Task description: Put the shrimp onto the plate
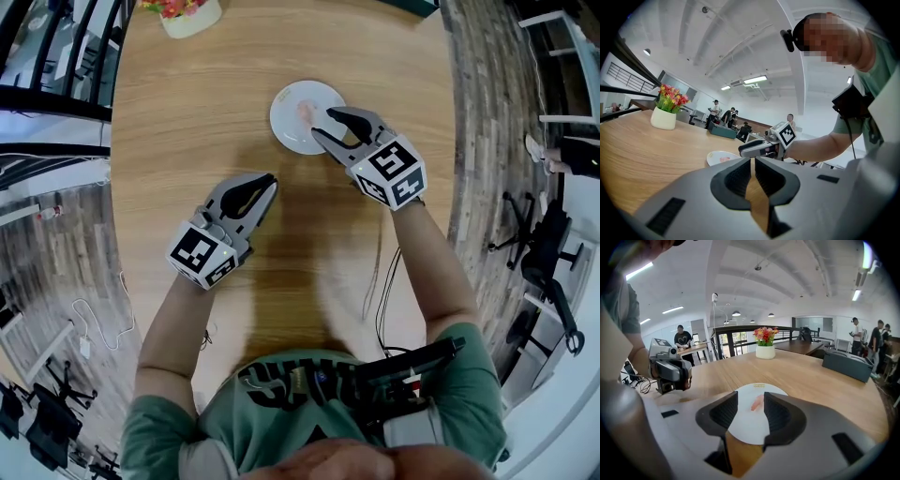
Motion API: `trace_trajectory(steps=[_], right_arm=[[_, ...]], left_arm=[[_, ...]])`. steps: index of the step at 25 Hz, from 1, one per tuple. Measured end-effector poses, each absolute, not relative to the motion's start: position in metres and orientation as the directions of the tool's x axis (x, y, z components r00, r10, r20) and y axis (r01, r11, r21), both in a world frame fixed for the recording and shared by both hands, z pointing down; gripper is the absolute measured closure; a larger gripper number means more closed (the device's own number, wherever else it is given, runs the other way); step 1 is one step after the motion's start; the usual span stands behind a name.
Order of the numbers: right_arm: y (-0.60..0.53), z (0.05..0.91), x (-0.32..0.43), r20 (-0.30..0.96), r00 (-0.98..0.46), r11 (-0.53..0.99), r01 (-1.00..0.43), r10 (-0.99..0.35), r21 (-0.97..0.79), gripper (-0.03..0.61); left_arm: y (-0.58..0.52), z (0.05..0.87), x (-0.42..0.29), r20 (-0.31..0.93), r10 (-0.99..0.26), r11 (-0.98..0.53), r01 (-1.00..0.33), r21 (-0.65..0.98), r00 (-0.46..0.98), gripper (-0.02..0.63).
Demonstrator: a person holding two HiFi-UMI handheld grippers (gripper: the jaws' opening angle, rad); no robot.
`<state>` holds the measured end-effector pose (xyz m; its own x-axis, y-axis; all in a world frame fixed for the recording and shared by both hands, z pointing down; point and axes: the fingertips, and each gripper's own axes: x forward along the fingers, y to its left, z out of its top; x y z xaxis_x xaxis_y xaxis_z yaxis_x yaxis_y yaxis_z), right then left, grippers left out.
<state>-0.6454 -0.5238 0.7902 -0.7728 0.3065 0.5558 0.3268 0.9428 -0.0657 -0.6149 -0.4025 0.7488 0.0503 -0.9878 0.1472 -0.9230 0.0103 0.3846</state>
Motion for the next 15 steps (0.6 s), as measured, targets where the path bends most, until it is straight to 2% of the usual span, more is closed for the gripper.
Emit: trace_trajectory(steps=[7,13,14,15], right_arm=[[-0.507,0.757,-0.591,0.451,-0.814,0.928,0.28,0.366,-0.247,0.422],[-0.487,0.701,-0.549,0.326,-0.862,0.902,0.283,0.388,-0.326,0.423],[-0.484,0.689,-0.542,0.307,-0.868,0.9,0.287,0.389,-0.329,0.426],[-0.481,0.675,-0.536,0.293,-0.872,0.898,0.296,0.393,-0.326,0.455]], left_arm=[[-0.375,0.72,-0.593,0.151,-0.987,0.006,-0.919,0.395,0.058,0.581],[-0.341,0.682,-0.571,0.123,-0.99,-0.008,-0.909,0.417,0.065,0.581],[-0.337,0.673,-0.568,0.113,-0.992,-0.008,-0.908,0.418,0.061,0.581],[-0.333,0.661,-0.564,0.105,-0.993,-0.007,-0.91,0.414,0.056,0.581]])
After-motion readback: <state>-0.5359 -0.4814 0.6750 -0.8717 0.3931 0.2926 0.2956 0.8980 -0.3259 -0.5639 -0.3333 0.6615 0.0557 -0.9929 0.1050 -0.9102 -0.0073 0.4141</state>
